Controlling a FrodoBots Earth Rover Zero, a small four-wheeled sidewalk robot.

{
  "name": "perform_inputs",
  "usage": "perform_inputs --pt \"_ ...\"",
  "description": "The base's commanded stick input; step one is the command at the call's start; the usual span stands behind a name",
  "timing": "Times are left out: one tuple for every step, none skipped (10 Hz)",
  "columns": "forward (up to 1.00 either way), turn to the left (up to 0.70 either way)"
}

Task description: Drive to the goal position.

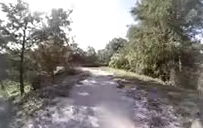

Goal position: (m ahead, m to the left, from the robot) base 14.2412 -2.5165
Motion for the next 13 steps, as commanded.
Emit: perform_inputs --pt "0.85 0.0" --pt "0.85 0.0" --pt "0.85 0.0" --pt "0.85 0.0" --pt "0.85 0.0" --pt "0.85 0.0" --pt "0.85 0.0" --pt "0.85 0.0" --pt "0.85 0.0" --pt "0.85 0.0" --pt "0.85 0.0" --pt "0.85 0.0" --pt "0.85 0.0"
